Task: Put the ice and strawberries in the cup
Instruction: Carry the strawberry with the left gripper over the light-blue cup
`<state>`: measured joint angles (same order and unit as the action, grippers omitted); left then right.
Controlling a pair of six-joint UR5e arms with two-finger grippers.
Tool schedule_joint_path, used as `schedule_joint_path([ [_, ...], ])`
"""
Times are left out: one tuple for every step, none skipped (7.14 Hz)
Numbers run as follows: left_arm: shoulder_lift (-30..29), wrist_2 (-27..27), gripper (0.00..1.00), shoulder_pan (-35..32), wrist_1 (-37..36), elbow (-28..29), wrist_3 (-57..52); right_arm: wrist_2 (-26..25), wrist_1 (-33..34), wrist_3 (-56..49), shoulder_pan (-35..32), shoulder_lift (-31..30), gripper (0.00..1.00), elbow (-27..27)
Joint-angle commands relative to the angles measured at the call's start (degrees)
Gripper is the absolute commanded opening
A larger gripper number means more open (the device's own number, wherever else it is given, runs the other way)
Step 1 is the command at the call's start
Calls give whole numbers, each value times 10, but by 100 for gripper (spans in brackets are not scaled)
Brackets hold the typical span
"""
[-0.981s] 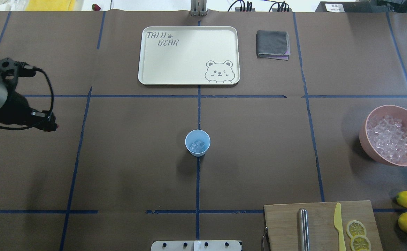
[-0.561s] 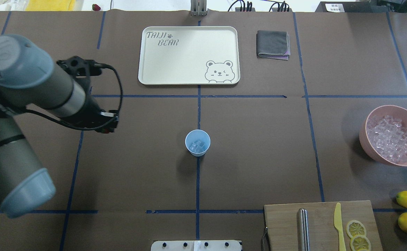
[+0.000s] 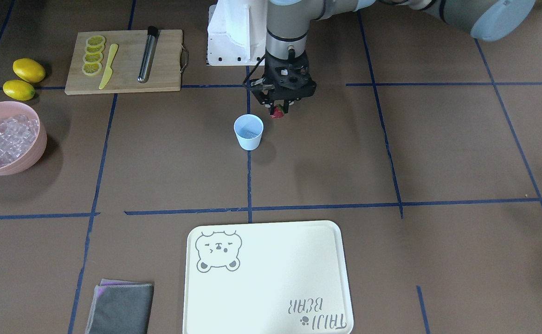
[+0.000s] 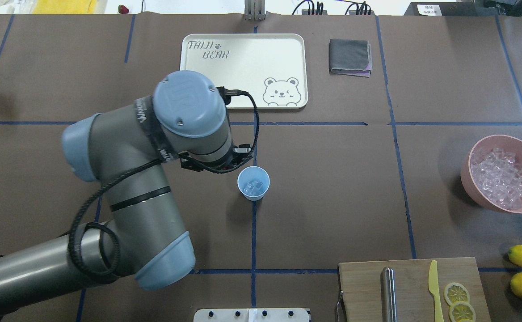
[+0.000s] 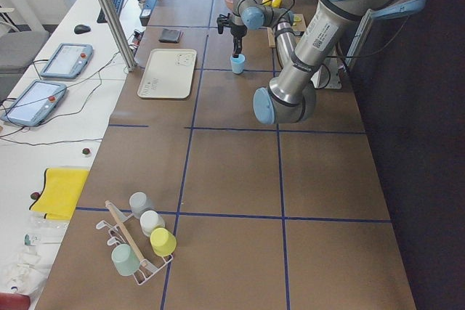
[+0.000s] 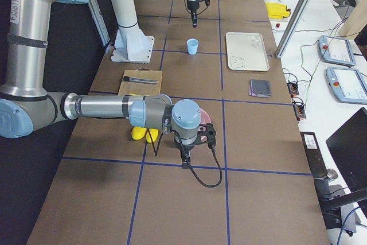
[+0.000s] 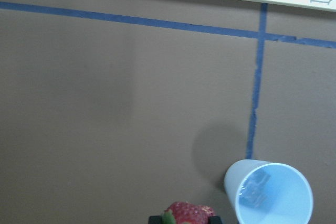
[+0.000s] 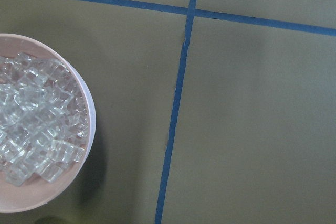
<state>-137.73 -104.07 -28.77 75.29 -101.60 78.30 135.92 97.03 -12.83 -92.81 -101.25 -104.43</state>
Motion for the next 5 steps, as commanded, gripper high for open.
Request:
schedule_joint_path([
  [-40,5,6,12,7,55,11,0,0,0,0,1,100,-1],
  [-41,4,21,18,7,56,11,0,0,0,0,1,100,-1],
  [-40,4,56,19,8,56,9,0,0,0,0,0,100,-1],
  [-38,5,100,19,8,55,7,0,0,0,0,1,100,-1],
  [-38,4,100,20,8,55,8,0,0,0,0,1,100,-1],
])
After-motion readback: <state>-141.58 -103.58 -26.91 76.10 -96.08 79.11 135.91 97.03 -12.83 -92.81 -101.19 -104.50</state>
